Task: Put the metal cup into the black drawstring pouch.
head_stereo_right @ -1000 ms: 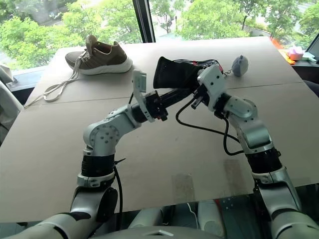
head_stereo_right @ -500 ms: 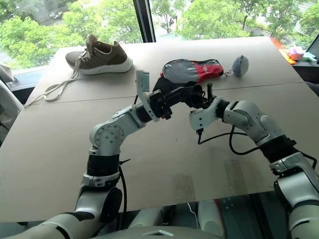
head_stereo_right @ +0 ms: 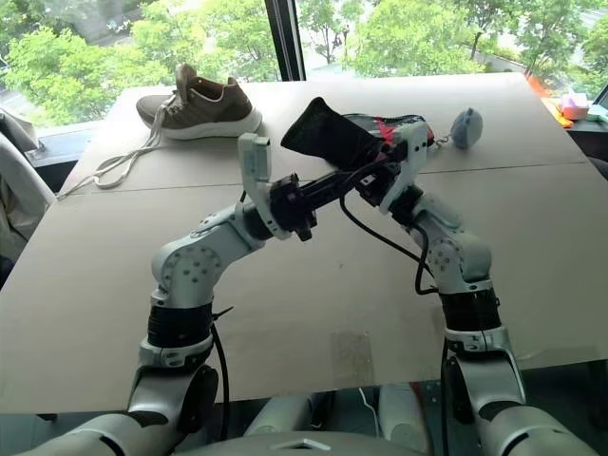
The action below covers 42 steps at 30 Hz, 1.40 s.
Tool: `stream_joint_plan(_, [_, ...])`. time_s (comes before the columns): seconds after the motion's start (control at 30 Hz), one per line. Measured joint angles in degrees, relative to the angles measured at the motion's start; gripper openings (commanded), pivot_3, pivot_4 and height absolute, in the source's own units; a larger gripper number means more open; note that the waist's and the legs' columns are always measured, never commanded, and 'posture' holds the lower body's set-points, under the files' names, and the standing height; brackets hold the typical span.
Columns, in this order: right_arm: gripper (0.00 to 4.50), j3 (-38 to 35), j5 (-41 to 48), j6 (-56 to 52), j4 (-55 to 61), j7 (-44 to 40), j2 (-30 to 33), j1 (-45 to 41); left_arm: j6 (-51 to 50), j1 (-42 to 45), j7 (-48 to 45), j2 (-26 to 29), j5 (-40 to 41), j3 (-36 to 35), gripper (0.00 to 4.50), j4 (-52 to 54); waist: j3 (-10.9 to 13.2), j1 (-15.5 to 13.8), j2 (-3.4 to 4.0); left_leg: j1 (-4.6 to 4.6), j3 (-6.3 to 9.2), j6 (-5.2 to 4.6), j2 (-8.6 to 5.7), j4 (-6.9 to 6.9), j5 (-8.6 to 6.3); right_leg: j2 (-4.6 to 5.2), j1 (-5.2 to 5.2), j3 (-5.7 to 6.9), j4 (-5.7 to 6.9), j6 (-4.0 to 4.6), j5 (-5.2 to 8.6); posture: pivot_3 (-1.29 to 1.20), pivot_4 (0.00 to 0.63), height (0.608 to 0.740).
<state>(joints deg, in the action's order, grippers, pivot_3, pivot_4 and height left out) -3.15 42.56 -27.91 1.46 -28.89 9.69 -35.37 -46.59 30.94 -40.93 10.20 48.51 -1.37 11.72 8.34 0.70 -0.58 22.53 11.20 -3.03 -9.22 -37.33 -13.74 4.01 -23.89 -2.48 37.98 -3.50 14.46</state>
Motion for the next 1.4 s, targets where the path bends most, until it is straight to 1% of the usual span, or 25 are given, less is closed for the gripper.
stream_joint_plan(0.03, [0.07, -3.5, 7.9, -4.9, 0.5, 3.8, -2.3, -1.0, 0.2, -0.1, 0.0, 0.1, 0.0, 0.1, 0.0, -0.1, 0.0, 0.1, -0.01, 0.01, 0.03, 0.0, 0.01, 0.0, 0.0, 0.0, 0.0, 0.0, -0.02, 0.0, 0.0, 0.0, 0.15, 0.74])
stream_joint_plan(0.07, [0.07, -4.0, 9.1, -5.7, 0.5, 4.4, -2.6, -1.1, 0.2, 0.0, -0.1, 0.1, 0.0, 0.1, 0.0, 0.0, 0.0, 0.1, -0.01, 0.01, 0.03, 0.0, 0.01, 0.01, 0.0, 0.0, 0.0, 0.01, -0.02, 0.0, 0.0, 0.0, 0.15, 0.74])
stream_joint_plan(0.13, [0.07, -7.7, 20.3, -12.1, 0.4, 9.9, -4.0, -1.4, 0.3, 0.2, -1.0, 0.7, 0.2, 0.5, 0.0, 0.3, 0.0, 0.1, 0.0, 0.0, 0.04, 0.0, 0.02, 0.05, 0.0, 0.0, -0.01, -0.01, 0.0, 0.0, 0.0, 0.0, 0.15, 0.74])
stream_joint_plan(0.17, [0.07, -8.9, 23.6, -14.1, 0.4, 11.7, -4.0, -1.4, 0.3, 0.0, -1.4, 0.9, 0.3, 0.9, 0.0, 0.3, 0.0, 0.1, 0.01, 0.0, 0.03, 0.0, 0.01, 0.05, 0.0, 0.0, -0.01, -0.01, 0.0, 0.0, 0.0, 0.0, 0.15, 0.74])
stream_joint_plan(0.33, [0.07, -11.4, 33.2, -20.8, 0.5, 19.2, -3.0, -1.3, -0.1, -0.4, -3.0, 1.7, 1.0, 2.1, 0.0, 0.3, 0.0, 0.1, 0.01, 0.0, 0.01, 0.0, 0.01, 0.04, 0.0, 0.0, -0.02, 0.0, 0.02, 0.0, 0.0, 0.0, 0.15, 0.74])
stream_joint_plan(0.43, [0.07, -12.7, 39.2, -22.3, 0.5, 23.7, -3.4, -1.3, -0.1, -0.4, -3.9, 2.2, 1.1, 2.2, 0.0, 0.3, 0.0, 0.2, 0.01, 0.0, 0.0, 0.0, 0.01, 0.05, 0.0, 0.01, -0.03, -0.03, 0.02, 0.0, 0.0, 0.0, 0.15, 0.74])
stream_joint_plan(0.47, [0.75, -13.1, 41.2, -22.8, 0.3, 25.4, -3.4, -1.3, 0.1, -0.4, -4.2, 2.6, 1.1, 2.3, 0.0, 0.3, 0.0, 0.3, 0.01, 0.0, 0.0, 0.0, 0.01, 0.05, 0.0, 0.01, -0.03, -0.03, 0.01, 0.0, 0.0, 0.0, 0.15, 0.74])
stream_joint_plan(0.5, [1.02, -13.6, 42.5, -23.0, 0.2, 26.7, -3.3, -1.3, 0.2, -0.4, -4.7, 3.2, 1.1, 2.3, 0.0, 0.2, 0.0, 0.3, 0.01, 0.0, 0.0, 0.0, 0.01, 0.05, 0.0, 0.0, -0.03, -0.02, 0.01, 0.0, 0.0, 0.0, 0.15, 0.74])
stream_joint_plan(0.57, [2.05, -13.7, 43.2, -23.0, 0.2, 28.1, -2.9, -1.2, 0.3, -0.4, -5.4, 3.7, 1.0, 2.6, 0.0, 0.0, 0.0, 0.3, 0.01, 0.0, 0.0, 0.0, 0.01, 0.05, 0.0, 0.01, -0.04, -0.02, 0.01, 0.0, 0.0, 0.0, 0.15, 0.74])
stream_joint_plan(0.6, [2.45, -13.6, 43.2, -23.1, 0.2, 28.4, -2.5, -1.0, 0.5, -0.4, -5.6, 3.9, 1.0, 2.6, 0.0, 0.0, 0.0, 0.3, 0.01, 0.0, 0.0, -0.01, 0.01, 0.05, 0.0, 0.01, -0.04, -0.01, 0.01, 0.0, 0.0, 0.0, 0.15, 0.74])
stream_joint_plan(0.67, [3.4, -13.3, 43.2, -23.4, 0.3, 28.7, -1.7, -0.1, 1.0, -0.4, -5.5, 3.9, 0.7, 2.5, 0.0, -0.4, 0.0, 0.2, 0.01, 0.0, 0.0, -0.01, 0.01, 0.05, 0.0, 0.01, -0.04, -0.01, 0.01, 0.0, 0.0, 0.0, 0.15, 0.74])
stream_joint_plan(0.73, [4.19, -12.3, 43.0, -24.4, 0.3, 28.5, -0.7, 0.6, 1.5, -0.3, -4.9, 3.5, 0.0, 2.5, 0.0, -1.4, 0.0, 0.2, 0.01, 0.0, -0.01, -0.01, 0.01, 0.05, 0.0, 0.01, -0.04, -0.02, 0.01, 0.0, 0.0, 0.0, 0.15, 0.74])
stream_joint_plan(0.77, [4.48, -11.5, 42.4, -24.7, 0.5, 28.2, 0.2, 0.8, 1.9, -0.3, -4.3, 2.9, -0.3, 2.5, 0.0, -1.7, 0.0, 0.2, 0.01, 0.0, -0.01, -0.01, 0.01, 0.05, 0.0, 0.01, -0.04, -0.01, 0.01, 0.0, 0.0, 0.0, 0.15, 0.74])
stream_joint_plan(0.83, [4.48, -9.3, 38.9, -25.6, 1.5, 26.9, 3.2, 1.2, 2.5, -0.1, -3.1, 1.9, -1.4, 2.6, 0.0, -2.8, 0.0, 0.1, 0.01, 0.01, -0.02, -0.01, 0.0, 0.04, 0.0, 0.02, -0.04, 0.0, 0.0, 0.0, 0.0, 0.0, 0.15, 0.74])
stream_joint_plan(0.97, [4.48, -3.4, 26.3, -24.0, 5.4, 19.9, 12.2, 2.9, 3.6, 0.5, 1.0, -1.1, -4.2, 2.8, 0.0, -6.7, 0.0, 0.0, 0.01, 0.04, -0.04, -0.02, -0.01, 0.02, 0.0, 0.03, -0.05, 0.03, -0.01, -0.01, 0.0, 0.0, 0.15, 0.74])
stream_joint_plan(1.0, [4.48, -2.3, 22.8, -22.7, 6.3, 18.3, 13.7, 3.1, 3.6, 0.7, 1.9, -1.9, -4.7, 2.9, 0.0, -7.7, 0.0, 0.0, 0.01, 0.05, -0.05, -0.02, -0.01, 0.02, 0.0, 0.03, -0.06, 0.0, 0.0, -0.01, 0.0, 0.0, 0.15, 0.74])
stream_joint_plan(1.07, [4.48, -1.4, 20.3, -21.6, 7.0, 17.2, 14.5, 3.1, 3.6, 0.9, 2.6, -2.2, -4.9, 3.0, 0.0, -8.1, 0.0, 0.3, 0.01, 0.05, -0.07, -0.02, 0.01, 0.03, 0.0, 0.03, -0.09, -0.03, 0.01, -0.01, 0.0, 0.0, 0.15, 0.74])
stream_joint_plan(1.1, [4.48, -0.4, 17.4, -20.3, 7.7, 16.4, 15.1, 3.1, 3.5, 1.1, 3.2, -2.7, -5.1, 3.0, 0.0, -8.5, 0.0, 0.3, 0.01, 0.05, -0.09, -0.01, 0.01, 0.04, 0.0, 0.03, -0.11, -0.05, 0.03, -0.01, 0.0, 0.0, 0.15, 0.74])
stream_joint_plan(1.2, [3.69, 1.1, 12.1, -18.1, 8.3, 15.6, 14.7, 3.1, 3.5, 1.1, 4.2, -3.6, -5.1, 3.0, 0.0, -9.3, 0.0, 0.3, 0.01, 0.05, -0.08, -0.01, 0.02, 0.04, 0.0, 0.02, -0.11, -0.07, 0.02, -0.01, 0.0, 0.0, 0.15, 0.74])
stream_joint_plan(1.3, [2.34, 1.3, 8.8, -16.7, 8.4, 15.0, 14.3, 3.5, 3.4, 1.1, 4.4, -3.6, -5.0, 2.5, 0.0, -9.3, 0.0, 0.0, 0.01, 0.07, -0.06, -0.01, 0.01, 0.02, 0.0, 0.03, -0.1, -0.06, 0.01, -0.01, 0.0, 0.0, 0.15, 0.74])
stream_joint_plan(1.33, [1.91, 1.8, 6.7, -16.8, 7.9, 15.1, 14.3, 4.1, 3.7, 1.2, 4.2, -4.0, -4.1, 1.4, 0.0, -8.6, 0.0, -0.1, -0.04, 0.07, -0.03, -0.01, 0.01, 0.01, 0.0, 0.03, -0.09, -0.04, 0.0, -0.01, 0.0, 0.0, 0.15, 0.74])
stream_joint_plan(1.37, [1.35, 2.4, 5.6, -16.9, 7.2, 15.0, 14.3, 4.8, 4.0, 1.5, 4.0, -4.1, -3.7, 1.0, 0.0, -8.0, 0.0, -0.2, -0.05, 0.09, -0.01, -0.01, 0.01, 0.0, 0.0, 0.03, -0.08, -0.02, -0.01, -0.01, 0.0, 0.0, 0.15, 0.74])
stream_joint_plan(1.4, [0.9, 3.2, 4.7, -17.0, 6.6, 14.6, 14.0, 5.9, 4.1, 2.0, 3.9, -4.0, -3.6, 0.7, 0.0, -7.7, 0.0, -0.3, -0.04, 0.09, -0.03, -0.01, -0.01, 0.01, 0.0, 0.05, -0.1, -0.04, -0.01, -0.01, 0.0, 0.0, 0.15, 0.74])
